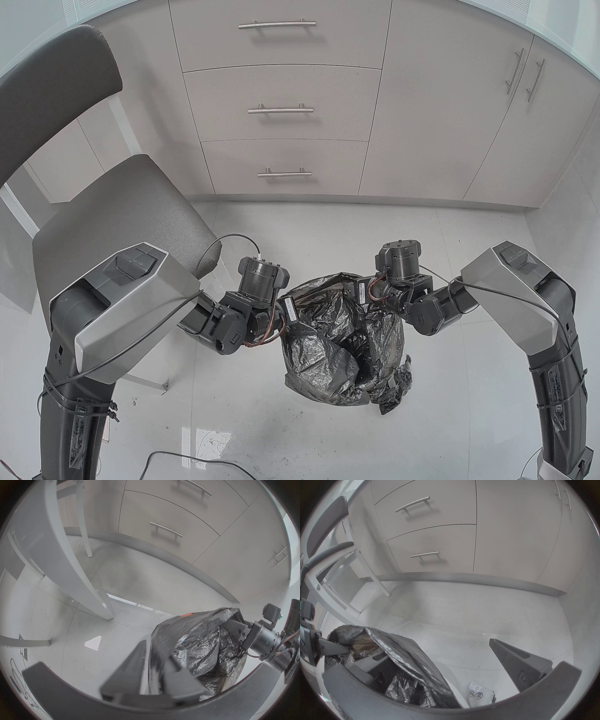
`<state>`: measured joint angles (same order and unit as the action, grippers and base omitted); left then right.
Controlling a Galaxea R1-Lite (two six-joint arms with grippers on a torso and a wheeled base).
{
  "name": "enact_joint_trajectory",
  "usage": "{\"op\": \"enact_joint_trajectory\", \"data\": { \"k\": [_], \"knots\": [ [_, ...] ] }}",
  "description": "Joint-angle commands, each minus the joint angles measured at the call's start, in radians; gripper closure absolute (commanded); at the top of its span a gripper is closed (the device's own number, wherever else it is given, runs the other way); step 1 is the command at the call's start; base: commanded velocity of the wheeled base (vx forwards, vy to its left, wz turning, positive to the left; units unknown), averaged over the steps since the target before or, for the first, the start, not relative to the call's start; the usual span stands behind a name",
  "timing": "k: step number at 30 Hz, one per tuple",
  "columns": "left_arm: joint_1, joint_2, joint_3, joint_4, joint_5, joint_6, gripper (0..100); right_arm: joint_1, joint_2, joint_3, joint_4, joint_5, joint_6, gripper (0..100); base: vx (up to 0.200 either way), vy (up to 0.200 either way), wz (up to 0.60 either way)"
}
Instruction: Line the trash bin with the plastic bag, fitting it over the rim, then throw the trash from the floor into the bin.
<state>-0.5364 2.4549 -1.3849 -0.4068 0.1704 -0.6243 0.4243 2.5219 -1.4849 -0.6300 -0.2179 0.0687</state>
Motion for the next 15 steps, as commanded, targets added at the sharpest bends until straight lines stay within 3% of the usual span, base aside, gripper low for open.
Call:
{"op": "enact_joint_trajectory", "data": {
  "k": [1, 15],
  "knots": [
    [-0.002, -0.001, 0.003, 0.000, 0.001, 0.001, 0, -0.001, -0.002, 0.003, 0.000, 0.000, 0.000, 0, 0.000, 0.000, 0.00],
    [0.041, 0.004, -0.008, 0.000, 0.061, 0.003, 0, -0.009, -0.008, 0.005, -0.002, 0.000, 0.000, 0, 0.000, 0.000, 0.00]
  ]
}}
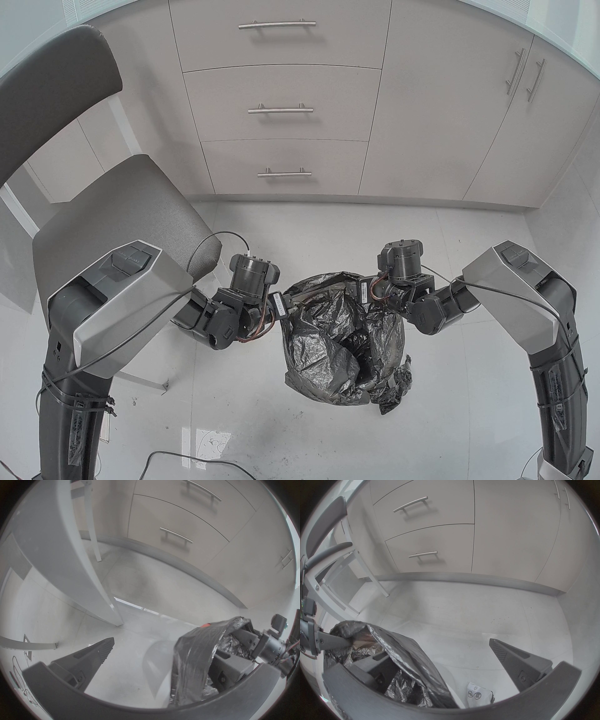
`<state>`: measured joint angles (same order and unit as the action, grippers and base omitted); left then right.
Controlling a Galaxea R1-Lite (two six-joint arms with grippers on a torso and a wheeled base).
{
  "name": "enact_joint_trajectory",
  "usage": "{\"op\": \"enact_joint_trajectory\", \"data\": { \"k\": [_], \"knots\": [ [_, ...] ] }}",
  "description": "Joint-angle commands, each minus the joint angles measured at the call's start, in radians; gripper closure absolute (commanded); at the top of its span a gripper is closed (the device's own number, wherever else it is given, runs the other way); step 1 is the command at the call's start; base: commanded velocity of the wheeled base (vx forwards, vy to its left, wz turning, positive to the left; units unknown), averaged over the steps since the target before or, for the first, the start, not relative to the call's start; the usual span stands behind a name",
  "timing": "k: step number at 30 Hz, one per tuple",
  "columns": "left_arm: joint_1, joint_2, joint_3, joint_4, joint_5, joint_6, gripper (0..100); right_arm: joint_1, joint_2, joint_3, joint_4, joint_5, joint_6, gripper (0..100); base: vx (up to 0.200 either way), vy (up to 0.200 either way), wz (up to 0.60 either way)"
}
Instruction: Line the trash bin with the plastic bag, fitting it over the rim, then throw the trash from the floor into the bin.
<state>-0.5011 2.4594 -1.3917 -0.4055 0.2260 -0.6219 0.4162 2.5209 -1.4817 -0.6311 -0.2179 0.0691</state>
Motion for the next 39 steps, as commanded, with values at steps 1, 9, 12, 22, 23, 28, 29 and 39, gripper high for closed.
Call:
{"op": "enact_joint_trajectory", "data": {
  "k": [1, 9, 12, 22, 23, 28, 29, 39],
  "knots": [
    [0.006, 0.001, -0.001, -0.001, 0.035, 0.018, 0, -0.002, -0.010, 0.006, -0.001, 0.000, 0.001, 0, 0.000, 0.000, 0.00],
    [0.001, 0.036, -0.006, -0.004, 0.122, 0.076, 0, -0.016, -0.002, 0.008, -0.004, 0.000, 0.001, 0, 0.000, 0.000, 0.00],
    [0.001, 0.044, -0.007, -0.004, 0.124, 0.088, 0, -0.016, 0.006, 0.008, -0.007, 0.000, 0.003, 0, 0.000, 0.000, 0.00],
    [0.001, 0.075, -0.007, -0.001, 0.136, 0.133, 0, -0.027, 0.024, 0.006, -0.010, 0.000, 0.004, 0, 0.000, 0.000, 0.00],
    [0.001, 0.076, -0.006, -0.001, 0.138, 0.139, 0, -0.030, 0.027, 0.004, -0.012, 0.000, 0.004, 0, 0.000, 0.000, 0.00],
    [0.001, 0.096, -0.003, 0.005, 0.139, 0.183, 0, -0.043, 0.035, 0.008, -0.015, 0.002, 0.008, 0, 0.000, 0.000, 0.00],
    [-0.001, 0.096, -0.004, 0.008, 0.139, 0.185, 0, -0.045, 0.035, 0.008, -0.013, 0.002, 0.008, 0, 0.000, 0.000, 0.00],
    [0.001, 0.110, -0.006, 0.039, 0.138, 0.226, 0, -0.060, 0.047, 0.006, -0.015, 0.002, 0.008, 0, 0.000, 0.000, 0.00]
  ]
}}
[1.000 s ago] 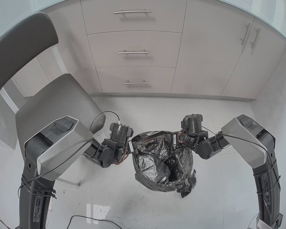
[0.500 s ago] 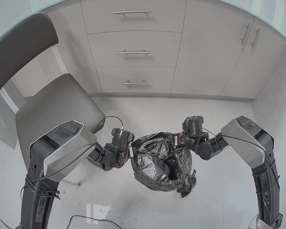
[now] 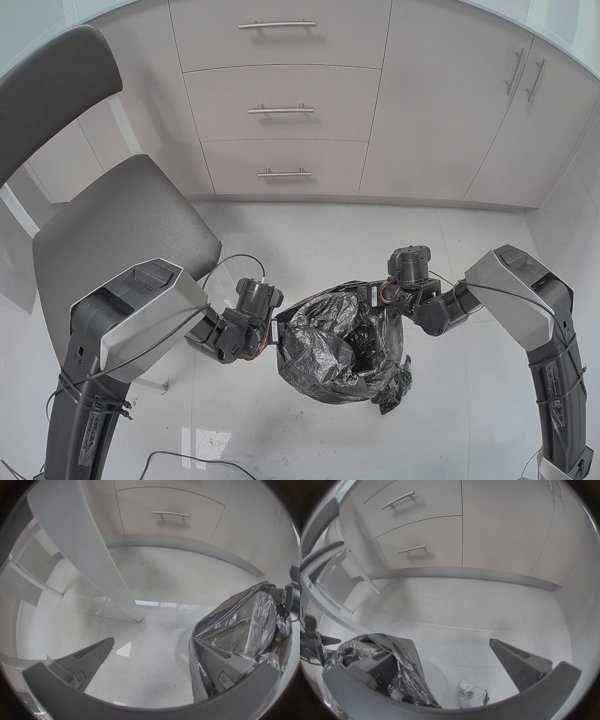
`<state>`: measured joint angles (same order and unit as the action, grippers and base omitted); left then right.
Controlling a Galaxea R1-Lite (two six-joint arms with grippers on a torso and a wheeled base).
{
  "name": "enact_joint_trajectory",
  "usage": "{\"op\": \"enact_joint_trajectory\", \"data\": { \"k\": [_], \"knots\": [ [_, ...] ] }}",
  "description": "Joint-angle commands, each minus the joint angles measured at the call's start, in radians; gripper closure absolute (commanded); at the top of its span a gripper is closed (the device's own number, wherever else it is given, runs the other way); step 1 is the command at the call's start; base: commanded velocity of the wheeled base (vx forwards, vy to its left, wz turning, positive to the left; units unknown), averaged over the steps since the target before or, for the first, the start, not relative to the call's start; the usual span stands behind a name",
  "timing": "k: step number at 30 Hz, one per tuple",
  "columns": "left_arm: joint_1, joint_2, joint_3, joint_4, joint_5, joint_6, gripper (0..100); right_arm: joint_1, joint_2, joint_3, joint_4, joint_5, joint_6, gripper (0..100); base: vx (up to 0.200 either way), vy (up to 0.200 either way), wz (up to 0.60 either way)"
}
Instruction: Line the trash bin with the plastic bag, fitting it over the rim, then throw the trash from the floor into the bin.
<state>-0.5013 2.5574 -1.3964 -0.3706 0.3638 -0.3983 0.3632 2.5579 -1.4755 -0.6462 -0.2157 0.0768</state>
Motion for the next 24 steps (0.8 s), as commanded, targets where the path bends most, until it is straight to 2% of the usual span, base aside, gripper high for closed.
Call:
{"op": "enact_joint_trajectory", "data": {
  "k": [1, 8, 24],
  "knots": [
    [0.001, 0.012, -0.001, 0.007, 0.001, 0.003, 0, -0.009, 0.012, 0.000, 0.000, -0.001, 0.000, 0, 0.000, 0.000, 0.00],
    [0.003, 0.021, -0.033, 0.098, 0.000, 0.003, 0, -0.035, 0.022, 0.000, 0.000, -0.001, 0.003, 0, 0.000, 0.000, 0.00],
    [0.004, 0.030, -0.036, 0.107, 0.000, 0.003, 0, -0.049, 0.005, 0.001, 0.000, 0.001, 0.006, 0, 0.000, 0.000, 0.00]
  ]
}}
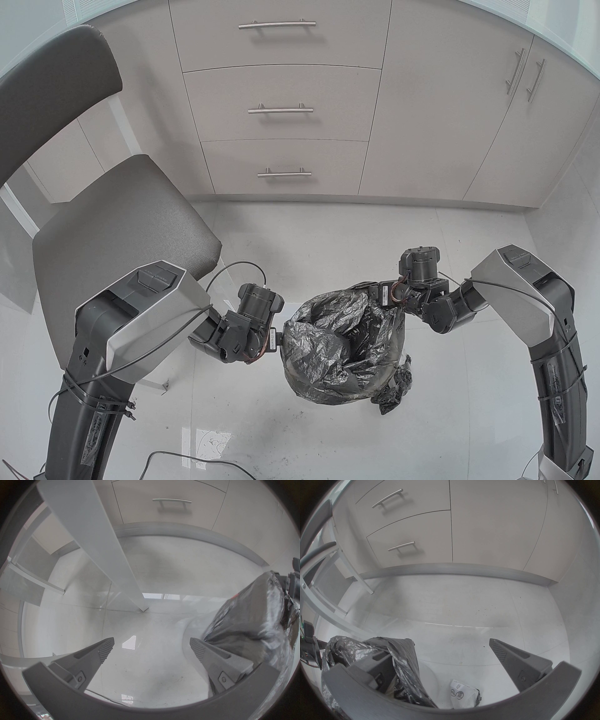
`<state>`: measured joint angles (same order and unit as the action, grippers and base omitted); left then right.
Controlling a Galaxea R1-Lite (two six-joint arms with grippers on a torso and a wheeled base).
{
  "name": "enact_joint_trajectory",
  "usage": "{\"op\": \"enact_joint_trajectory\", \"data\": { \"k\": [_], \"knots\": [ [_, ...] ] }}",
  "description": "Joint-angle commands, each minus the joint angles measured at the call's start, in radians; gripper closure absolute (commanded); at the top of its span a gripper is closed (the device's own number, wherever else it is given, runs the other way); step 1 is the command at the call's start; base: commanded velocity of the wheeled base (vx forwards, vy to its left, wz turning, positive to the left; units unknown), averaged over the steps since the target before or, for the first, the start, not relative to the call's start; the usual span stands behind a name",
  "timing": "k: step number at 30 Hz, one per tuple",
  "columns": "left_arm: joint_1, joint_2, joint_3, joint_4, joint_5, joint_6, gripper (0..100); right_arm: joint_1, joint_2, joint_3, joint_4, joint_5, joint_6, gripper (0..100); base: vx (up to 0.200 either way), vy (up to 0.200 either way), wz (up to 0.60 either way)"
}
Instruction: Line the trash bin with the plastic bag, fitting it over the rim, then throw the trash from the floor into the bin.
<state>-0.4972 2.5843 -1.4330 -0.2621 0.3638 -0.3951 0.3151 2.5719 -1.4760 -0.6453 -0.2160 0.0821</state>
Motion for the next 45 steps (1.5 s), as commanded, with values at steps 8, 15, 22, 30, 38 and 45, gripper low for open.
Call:
{"op": "enact_joint_trajectory", "data": {
  "k": [8, 15, 22, 30, 38, 45],
  "knots": [
    [0.003, 0.008, -0.020, 0.050, 0.000, -0.008, 0, 0.048, -0.210, 0.117, 0.006, 0.012, 0.016, 0, 0.000, 0.000, 0.00],
    [0.002, -0.001, -0.020, 0.044, 0.000, -0.039, 0, 0.087, -0.354, 0.325, 0.006, 0.115, 0.084, 0, 0.000, 0.000, 0.00],
    [0.002, -0.001, -0.020, 0.041, 0.000, -0.042, 0, 0.065, -0.355, 0.485, -0.033, 0.152, 0.119, 0, 0.000, 0.000, 0.00],
    [0.000, 0.001, -0.020, 0.037, 0.000, -0.042, 0, 0.032, -0.277, 0.686, -0.287, 0.150, 0.116, 0, 0.000, 0.000, 0.00],
    [0.000, 0.002, -0.020, 0.037, 0.000, -0.042, 0, -0.014, -0.213, 0.701, -0.321, 0.148, 0.116, 0, 0.000, 0.000, 0.00],
    [0.000, 0.004, -0.020, 0.037, 0.000, -0.042, 0, -0.036, -0.205, 0.706, -0.347, 0.148, 0.119, 0, 0.000, 0.000, 0.00]
  ]
}}
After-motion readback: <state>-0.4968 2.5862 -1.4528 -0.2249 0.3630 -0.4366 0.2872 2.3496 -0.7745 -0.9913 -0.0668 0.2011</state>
